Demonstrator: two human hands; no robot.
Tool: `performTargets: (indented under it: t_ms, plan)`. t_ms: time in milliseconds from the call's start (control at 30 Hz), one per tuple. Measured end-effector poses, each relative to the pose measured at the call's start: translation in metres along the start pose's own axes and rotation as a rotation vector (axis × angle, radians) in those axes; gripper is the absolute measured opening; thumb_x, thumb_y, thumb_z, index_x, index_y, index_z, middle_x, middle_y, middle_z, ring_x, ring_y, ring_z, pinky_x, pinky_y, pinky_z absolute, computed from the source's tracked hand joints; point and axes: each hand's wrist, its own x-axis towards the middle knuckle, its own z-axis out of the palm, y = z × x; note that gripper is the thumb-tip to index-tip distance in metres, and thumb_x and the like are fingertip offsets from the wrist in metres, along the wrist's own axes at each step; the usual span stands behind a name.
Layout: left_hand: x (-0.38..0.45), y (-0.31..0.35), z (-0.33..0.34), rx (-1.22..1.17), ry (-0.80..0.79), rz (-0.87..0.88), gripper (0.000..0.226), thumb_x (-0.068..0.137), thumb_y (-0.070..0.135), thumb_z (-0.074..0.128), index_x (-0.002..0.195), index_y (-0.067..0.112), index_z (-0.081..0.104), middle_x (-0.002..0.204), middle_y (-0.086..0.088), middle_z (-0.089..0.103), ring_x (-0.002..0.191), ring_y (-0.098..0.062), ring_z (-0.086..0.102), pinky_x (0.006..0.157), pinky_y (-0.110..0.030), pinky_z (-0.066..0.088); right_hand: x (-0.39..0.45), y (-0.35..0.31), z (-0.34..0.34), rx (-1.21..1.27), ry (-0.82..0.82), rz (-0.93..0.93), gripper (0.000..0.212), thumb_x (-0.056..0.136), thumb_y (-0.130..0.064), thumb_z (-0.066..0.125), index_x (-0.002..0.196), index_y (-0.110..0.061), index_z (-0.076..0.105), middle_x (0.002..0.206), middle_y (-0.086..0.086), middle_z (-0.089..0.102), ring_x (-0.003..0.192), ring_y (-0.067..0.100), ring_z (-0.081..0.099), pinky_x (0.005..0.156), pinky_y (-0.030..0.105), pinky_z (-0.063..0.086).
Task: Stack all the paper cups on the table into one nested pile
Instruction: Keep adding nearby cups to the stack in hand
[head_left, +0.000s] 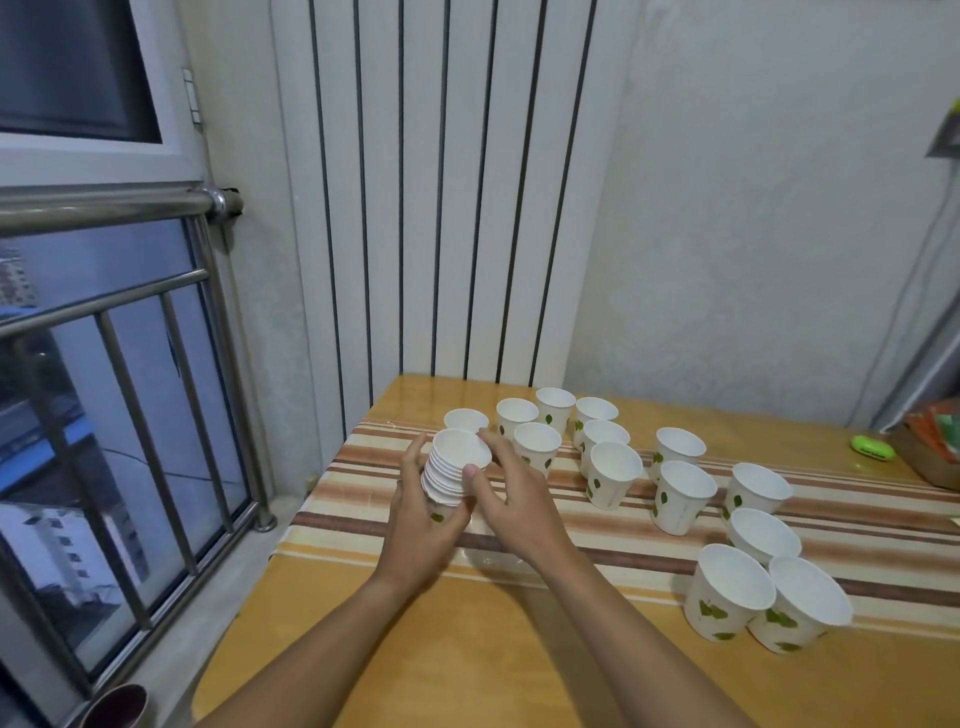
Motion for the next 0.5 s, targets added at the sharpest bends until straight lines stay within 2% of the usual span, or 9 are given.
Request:
performTargets:
  t_ms: [133, 200, 300, 400, 500]
  plan:
    - [0.004, -0.014, 0.006, 0.06, 0.001, 0.017, 0.064, 0.092, 0.03, 0.084, 0.144, 0.035, 0.047, 0.137, 0.018, 0.063, 0.129, -0.007, 0.06, 0.105, -0.042, 0.055, -0.002, 0.014, -0.002, 0.098, 0.008, 0.043, 0.046, 0.107, -0.038, 0.055, 0.151, -0.034, 0.046, 0.139, -0.032, 0.054, 0.129, -0.011, 0.053, 0.101, 0.011, 0.042]
    - [0.006, -0.021, 0.007, 0.077, 0.001, 0.012, 0.057, 0.093, 0.03, 0.084, 0.138, 0.032, 0.049, 0.133, 0.014, 0.065, 0.125, -0.011, 0.062, 0.101, -0.048, 0.055, 0.0, 0.027, 0.001, 0.107, 0.139, 0.135, 0.04, 0.107, -0.037, 0.055, 0.146, -0.029, 0.049, 0.137, -0.021, 0.057, 0.13, -0.001, 0.055, 0.099, 0.017, 0.042]
    - [0.009, -0.027, 0.009, 0.079, -0.004, -0.006, 0.049, 0.095, 0.029, 0.081, 0.132, 0.031, 0.048, 0.127, 0.013, 0.067, 0.12, -0.014, 0.063, 0.097, -0.046, 0.056, 0.003, 0.048, 0.009, -0.021, 0.357, 0.262, 0.026, 0.102, -0.031, 0.063, 0.122, -0.02, 0.051, 0.116, -0.004, 0.06, 0.11, 0.021, 0.06, 0.084, 0.028, 0.042]
    - [0.012, -0.029, 0.011, 0.068, -0.002, -0.02, 0.047, 0.092, 0.033, 0.076, 0.13, 0.031, 0.048, 0.123, 0.013, 0.067, 0.116, -0.011, 0.063, 0.093, -0.038, 0.055, 0.008, 0.067, 0.017, -0.101, 0.441, 0.37, 0.037, 0.094, -0.028, 0.071, 0.12, -0.013, 0.049, 0.116, 0.006, 0.056, 0.106, 0.029, 0.057, 0.081, 0.033, 0.045]
    - [0.015, -0.032, 0.012, 0.057, -0.005, -0.03, 0.049, 0.09, 0.035, 0.073, 0.131, 0.027, 0.048, 0.122, 0.014, 0.067, 0.114, -0.007, 0.063, 0.091, -0.031, 0.054, 0.016, 0.086, 0.025, -0.124, 0.422, 0.443, 0.056, 0.089, -0.026, 0.078, 0.132, -0.006, 0.047, 0.129, 0.014, 0.055, 0.116, 0.034, 0.056, 0.091, 0.04, 0.051]
